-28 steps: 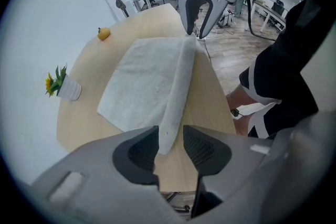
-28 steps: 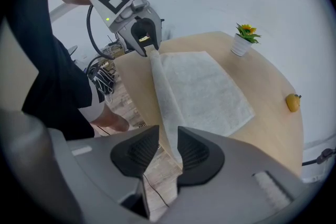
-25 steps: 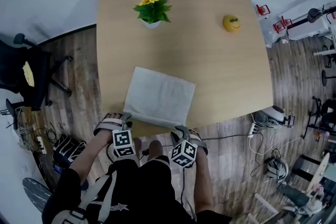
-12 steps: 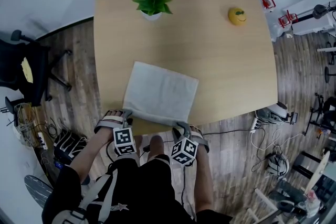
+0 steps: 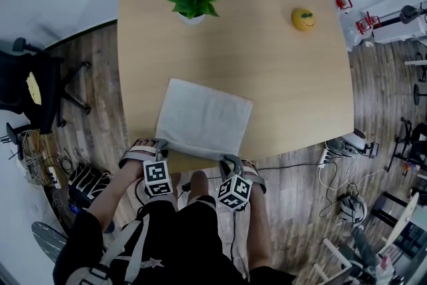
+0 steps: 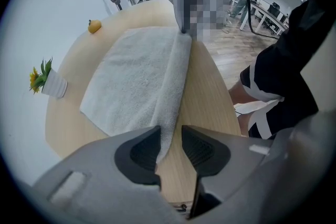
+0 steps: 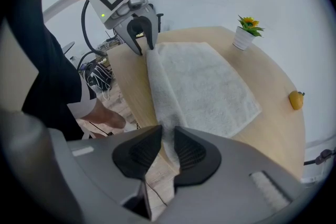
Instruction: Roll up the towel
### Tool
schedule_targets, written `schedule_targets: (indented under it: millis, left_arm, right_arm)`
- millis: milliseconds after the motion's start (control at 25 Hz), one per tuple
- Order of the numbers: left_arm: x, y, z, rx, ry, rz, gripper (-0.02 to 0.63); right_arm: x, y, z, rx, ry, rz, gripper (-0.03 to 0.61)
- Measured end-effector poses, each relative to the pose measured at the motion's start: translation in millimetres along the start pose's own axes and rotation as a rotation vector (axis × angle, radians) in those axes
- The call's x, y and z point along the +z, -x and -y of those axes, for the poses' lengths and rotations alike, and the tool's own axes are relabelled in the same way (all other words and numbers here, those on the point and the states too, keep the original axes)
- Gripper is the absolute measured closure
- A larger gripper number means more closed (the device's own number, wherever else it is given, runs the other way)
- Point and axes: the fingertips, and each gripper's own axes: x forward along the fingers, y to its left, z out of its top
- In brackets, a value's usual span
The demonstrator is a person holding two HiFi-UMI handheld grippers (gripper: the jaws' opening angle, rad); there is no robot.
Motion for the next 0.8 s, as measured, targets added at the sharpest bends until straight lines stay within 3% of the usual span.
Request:
schedule_targets:
  millis: [400,440,480,800]
  left_arm:
    - [1.0,-0.4,-2.4,0.022,-0.011,-0.003,0.493]
    - [0.8,0.1,-5.4,0.046,-0.013,-0.004,0.558]
    - [0.7,0.3,-7.6,0.062,-0.017,-0.006,0.568]
    - [1.9,-0.1,-7.3,0.070,-0.016,0.003,0.575]
  right_arm:
    - [-2.5,-2.5,-1.8,-0.065,0.067,-0.016,0.511]
    - [-2.2,-2.4,-2.0,-0.068,0.068,-0.016,0.514]
    - [-2.0,-2.4,-2.0,-0.069,0.067,-0.015,0.514]
    - [-2.1,-2.0,-2.2,-0.080,0.079,-0.018,0.532]
